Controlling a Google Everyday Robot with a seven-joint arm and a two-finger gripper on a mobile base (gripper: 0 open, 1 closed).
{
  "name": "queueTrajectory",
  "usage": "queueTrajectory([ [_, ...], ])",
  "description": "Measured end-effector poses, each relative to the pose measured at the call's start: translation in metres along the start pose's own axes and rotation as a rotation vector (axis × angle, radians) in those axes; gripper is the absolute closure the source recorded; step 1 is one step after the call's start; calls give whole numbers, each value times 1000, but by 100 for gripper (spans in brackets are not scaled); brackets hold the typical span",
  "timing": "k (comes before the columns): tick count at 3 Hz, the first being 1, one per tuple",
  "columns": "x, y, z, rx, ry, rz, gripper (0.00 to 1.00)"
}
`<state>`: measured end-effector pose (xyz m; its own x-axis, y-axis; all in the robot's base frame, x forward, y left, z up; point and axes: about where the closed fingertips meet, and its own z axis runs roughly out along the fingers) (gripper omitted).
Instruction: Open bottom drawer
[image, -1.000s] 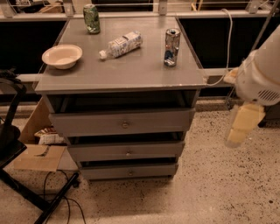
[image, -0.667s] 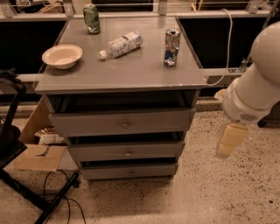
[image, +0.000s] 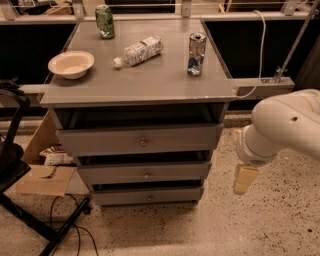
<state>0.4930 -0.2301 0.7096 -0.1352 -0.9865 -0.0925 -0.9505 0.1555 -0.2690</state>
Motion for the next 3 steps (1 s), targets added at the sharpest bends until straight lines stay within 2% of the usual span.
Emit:
queueTrajectory([
  [1,9,7,46,-6,-6,12,0],
  [3,7,4,55,0,3,-1,0],
])
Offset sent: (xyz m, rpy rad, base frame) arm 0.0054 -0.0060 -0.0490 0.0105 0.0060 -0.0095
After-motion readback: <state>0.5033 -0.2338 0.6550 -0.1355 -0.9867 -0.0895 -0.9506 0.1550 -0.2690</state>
